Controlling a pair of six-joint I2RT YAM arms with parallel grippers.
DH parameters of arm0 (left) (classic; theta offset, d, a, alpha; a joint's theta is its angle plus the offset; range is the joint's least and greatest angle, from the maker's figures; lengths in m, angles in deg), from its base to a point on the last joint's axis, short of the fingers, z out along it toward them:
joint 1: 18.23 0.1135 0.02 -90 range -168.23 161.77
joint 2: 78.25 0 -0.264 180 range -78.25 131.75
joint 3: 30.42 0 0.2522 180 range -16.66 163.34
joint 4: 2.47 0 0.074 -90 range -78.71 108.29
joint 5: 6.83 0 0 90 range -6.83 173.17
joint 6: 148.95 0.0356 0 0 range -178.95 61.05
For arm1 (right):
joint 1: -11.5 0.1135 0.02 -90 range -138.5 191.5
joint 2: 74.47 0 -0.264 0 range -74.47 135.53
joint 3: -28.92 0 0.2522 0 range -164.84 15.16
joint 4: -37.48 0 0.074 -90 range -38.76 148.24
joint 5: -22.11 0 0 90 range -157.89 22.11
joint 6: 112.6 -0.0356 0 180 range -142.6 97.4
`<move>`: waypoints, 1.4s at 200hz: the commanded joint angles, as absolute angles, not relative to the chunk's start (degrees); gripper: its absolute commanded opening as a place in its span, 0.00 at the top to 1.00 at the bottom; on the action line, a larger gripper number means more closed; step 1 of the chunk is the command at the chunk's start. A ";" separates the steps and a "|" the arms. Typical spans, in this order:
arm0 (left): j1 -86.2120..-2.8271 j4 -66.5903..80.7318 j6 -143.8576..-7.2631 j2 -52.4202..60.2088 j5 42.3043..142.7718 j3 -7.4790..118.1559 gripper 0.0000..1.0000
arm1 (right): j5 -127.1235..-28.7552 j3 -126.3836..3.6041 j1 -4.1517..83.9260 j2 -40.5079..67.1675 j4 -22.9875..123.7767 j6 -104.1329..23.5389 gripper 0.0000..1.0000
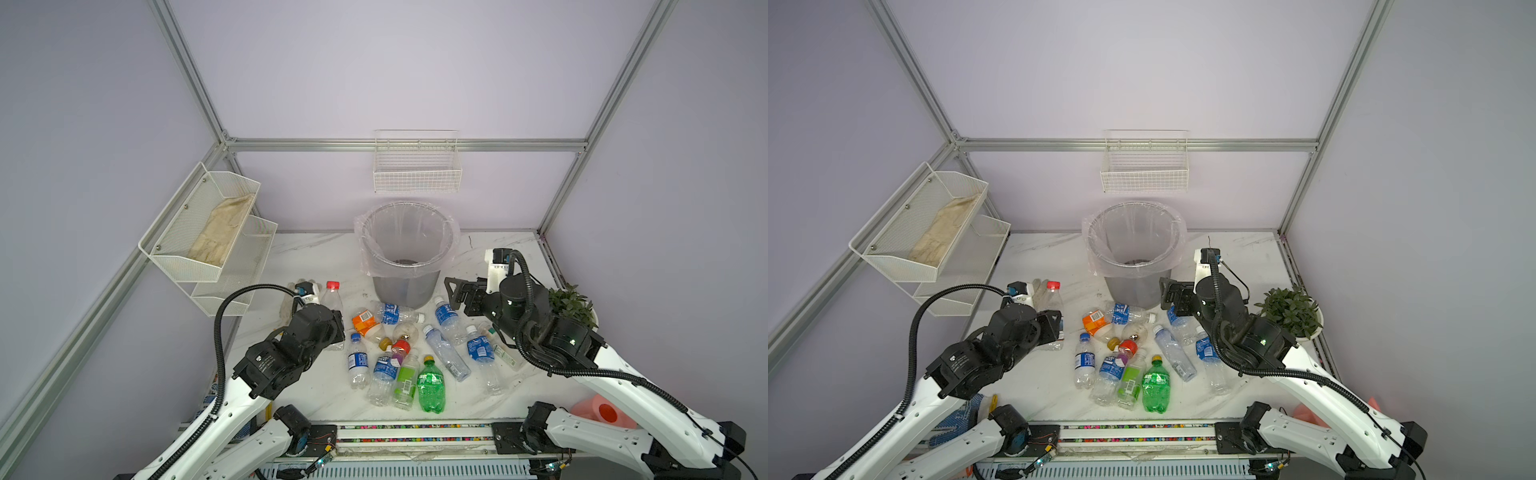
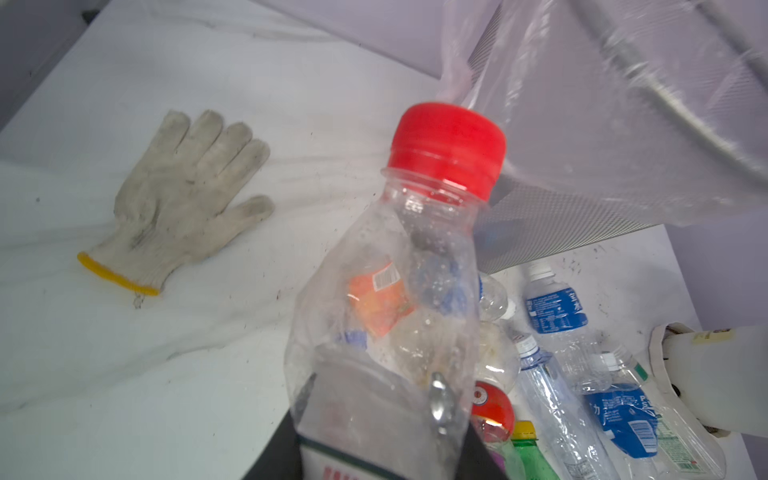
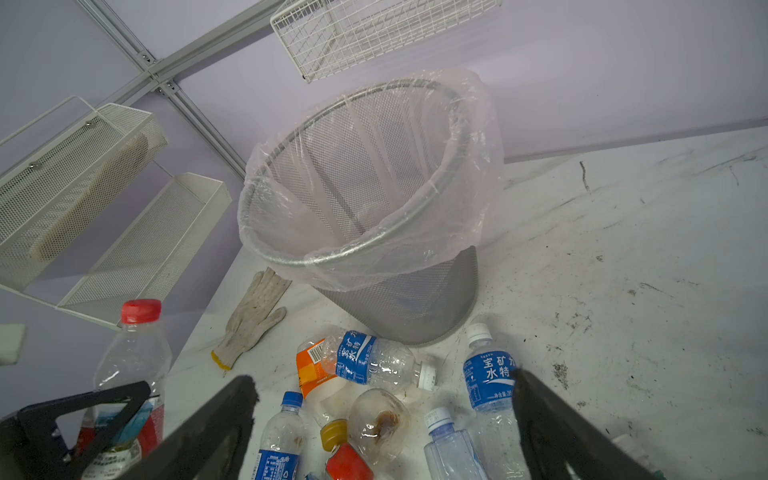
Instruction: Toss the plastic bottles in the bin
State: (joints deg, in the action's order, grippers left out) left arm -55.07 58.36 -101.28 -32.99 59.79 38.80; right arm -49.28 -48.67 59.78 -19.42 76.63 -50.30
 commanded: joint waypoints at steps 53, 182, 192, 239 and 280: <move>-55.23 42.77 -87.74 -30.99 63.14 51.58 0.64 | -49.08 -46.71 59.90 -20.84 77.26 -51.08 0.03; -55.24 30.58 -80.10 -32.57 69.04 53.43 0.63 | -49.78 -45.98 59.88 -19.85 76.91 -51.38 0.03; -55.21 29.87 -79.89 -32.45 69.02 53.24 0.63 | -49.70 -46.00 59.91 -19.85 77.06 -51.49 0.03; -55.24 28.46 -79.70 -31.49 69.53 52.97 0.63 | -49.44 -46.58 59.89 -19.91 77.52 -51.60 0.03; -55.32 27.28 -79.16 -31.25 69.68 52.57 0.63 | -49.43 -46.44 59.86 -19.81 77.57 -51.51 0.03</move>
State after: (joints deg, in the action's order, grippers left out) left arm -55.07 31.34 -80.63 -31.18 68.86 47.21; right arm -49.73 -46.31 59.78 -19.71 76.78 -50.67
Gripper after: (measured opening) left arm 0.374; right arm 0.974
